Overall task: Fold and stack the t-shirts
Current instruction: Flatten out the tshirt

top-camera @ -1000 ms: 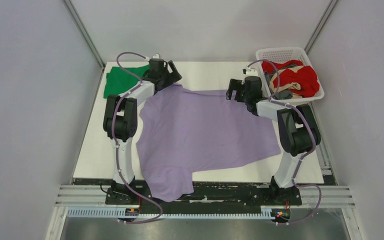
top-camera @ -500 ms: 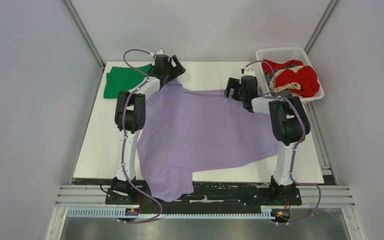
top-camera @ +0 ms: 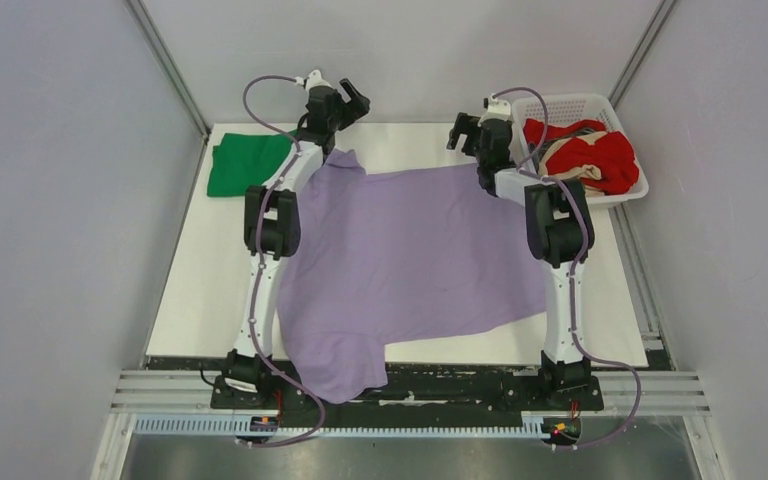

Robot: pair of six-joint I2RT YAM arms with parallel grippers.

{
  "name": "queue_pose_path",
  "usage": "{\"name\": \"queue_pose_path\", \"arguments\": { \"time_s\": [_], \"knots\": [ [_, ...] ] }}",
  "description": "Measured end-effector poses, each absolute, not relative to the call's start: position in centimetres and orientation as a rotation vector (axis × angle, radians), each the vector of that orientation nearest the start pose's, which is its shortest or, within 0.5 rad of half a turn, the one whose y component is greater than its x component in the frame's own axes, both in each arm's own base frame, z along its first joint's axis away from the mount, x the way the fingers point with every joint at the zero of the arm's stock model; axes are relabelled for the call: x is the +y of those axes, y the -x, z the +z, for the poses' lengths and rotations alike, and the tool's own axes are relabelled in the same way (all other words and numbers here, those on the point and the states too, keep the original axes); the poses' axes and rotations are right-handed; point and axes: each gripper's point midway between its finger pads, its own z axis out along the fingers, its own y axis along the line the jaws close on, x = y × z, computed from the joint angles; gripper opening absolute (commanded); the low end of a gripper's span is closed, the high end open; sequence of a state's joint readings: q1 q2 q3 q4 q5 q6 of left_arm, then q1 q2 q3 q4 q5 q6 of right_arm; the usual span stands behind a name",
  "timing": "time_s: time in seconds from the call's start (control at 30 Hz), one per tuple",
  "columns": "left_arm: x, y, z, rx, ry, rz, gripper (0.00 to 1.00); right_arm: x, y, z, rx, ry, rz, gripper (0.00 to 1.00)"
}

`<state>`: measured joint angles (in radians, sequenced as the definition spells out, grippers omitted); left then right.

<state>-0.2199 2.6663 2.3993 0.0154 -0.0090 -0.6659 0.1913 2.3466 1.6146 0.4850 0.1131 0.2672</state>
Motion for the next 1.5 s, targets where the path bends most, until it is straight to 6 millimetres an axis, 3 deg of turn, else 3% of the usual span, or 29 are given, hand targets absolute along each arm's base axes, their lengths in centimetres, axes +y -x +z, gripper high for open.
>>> {"name": "queue_pose_path", "arguments": {
  "time_s": [0.13, 0.2, 0.37, 0.43, 0.53, 0.7, 0.97, 1.23, 1.5],
  "knots": [
    [-17.9, -70.3, 12.4, 1.864, 0.42, -0.58, 1.0, 11.6, -65.4, 10.6, 1.772, -0.101, 0.195, 0.98],
    [-17.5, -68.2, 11.4, 1.921, 0.426, -0.553, 1.0, 11.5, -64.3, 11.0, 1.783, -0.08, 0.194, 0.98],
    [-15.6, -60.8, 9.9, 2.038, 0.474, -0.451, 1.0, 11.6, -57.5, 11.3, 1.839, -0.027, 0.236, 0.98],
    [-15.2, -58.9, 10.2, 2.047, 0.486, -0.418, 1.0, 11.7, -55.5, 11.7, 1.842, -0.01, 0.246, 0.98],
    [-15.0, -57.7, 10.3, 2.044, 0.493, -0.395, 1.0, 12.3, -53.1, 12.1, 1.836, 0.013, 0.27, 0.98],
    [-15.3, -58.3, 8.9, 2.059, 0.498, -0.385, 1.0, 13.2, -50.4, 11.1, 1.863, 0.048, 0.31, 0.98],
    [-15.1, -59.7, 6.7, 2.087, 0.52, -0.333, 1.0, 12.7, -49.2, 10.7, 1.876, 0.046, 0.305, 0.98],
    [-16.2, -63.0, 5.4, 2.067, 0.523, -0.369, 1.0, 12.2, -49.1, 11.3, 1.86, 0.035, 0.276, 0.98],
    [-18.7, -68.8, 7.4, 1.951, 0.514, -0.529, 1.0, 11.6, -49.2, 10.7, 1.878, 0.027, 0.239, 0.98]
  ]
}}
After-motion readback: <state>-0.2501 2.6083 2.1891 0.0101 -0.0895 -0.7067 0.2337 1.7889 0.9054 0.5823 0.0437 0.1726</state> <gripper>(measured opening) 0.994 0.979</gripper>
